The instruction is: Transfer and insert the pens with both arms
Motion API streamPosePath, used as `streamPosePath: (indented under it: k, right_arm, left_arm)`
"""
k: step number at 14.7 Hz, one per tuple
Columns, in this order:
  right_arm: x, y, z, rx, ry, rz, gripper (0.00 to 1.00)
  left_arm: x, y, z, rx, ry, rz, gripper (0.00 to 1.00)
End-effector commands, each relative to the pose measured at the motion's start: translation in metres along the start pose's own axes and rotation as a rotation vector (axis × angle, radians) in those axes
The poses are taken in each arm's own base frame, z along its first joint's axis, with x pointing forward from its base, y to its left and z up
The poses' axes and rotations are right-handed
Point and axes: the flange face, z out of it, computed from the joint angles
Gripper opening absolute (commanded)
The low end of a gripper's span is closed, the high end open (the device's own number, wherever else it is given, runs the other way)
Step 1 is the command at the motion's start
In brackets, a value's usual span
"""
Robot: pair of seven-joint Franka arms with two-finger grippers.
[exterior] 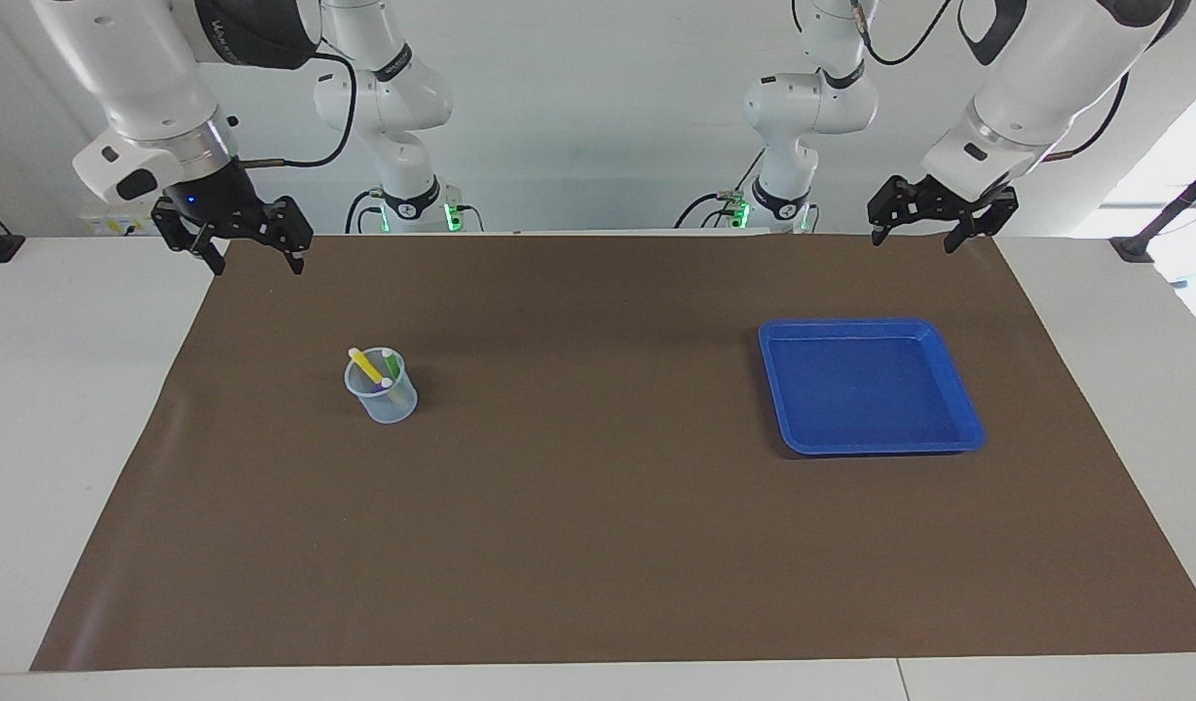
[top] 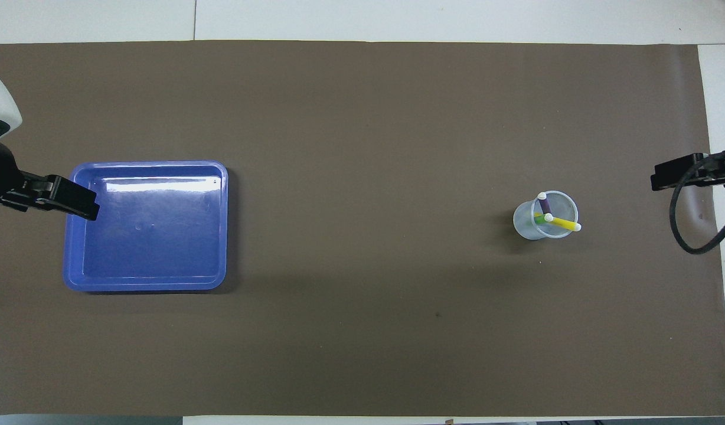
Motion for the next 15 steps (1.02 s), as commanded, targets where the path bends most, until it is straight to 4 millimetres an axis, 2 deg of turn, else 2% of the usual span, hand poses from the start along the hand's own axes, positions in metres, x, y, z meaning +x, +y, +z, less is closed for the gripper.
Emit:
streamPosePath:
  k: [1,2,4,6,9,11,15]
  right_arm:
    - [-0.002,-0.003,-0.001,-0.02,-0.029,0.021,1.0]
    - [-0.003,-0.003,-0.002,-0.018,-0.031,0.018,1.0]
    - [-0.01,-0.006,-0.003,-0.017,-0.032,0.012,1.0]
    - [-0.009,-0.014,-0.004,-0.016,-0.027,0.001,1.0]
    - [-0.008,-0.018,-0.004,-0.004,-0.022,-0.001,1.0]
    - [-0.007,-0.028,-0.006,-0.005,-0.015,0.004,1.0]
    - [-0.007,-0.031,-0.006,0.014,-0.014,0.037,1.0]
  left_arm:
    - [0.0,0.003,0.016,0.014,0.044,-0.044,1.0]
    - [0.001,0.001,0.015,-0.012,0.04,-0.051,1.0]
    - [-0.001,-0.004,-0.007,-0.065,0.058,-0.064,1.0]
    - [-0.005,-0.006,-0.015,-0.06,0.073,-0.059,1.0]
    - [-0.006,-0.007,-0.017,-0.056,0.081,-0.059,1.0]
    - [-0.006,-0.007,-0.016,-0.056,0.081,-0.06,1.0]
    - [-0.007,-0.005,-0.016,-0.055,0.078,-0.058,1.0]
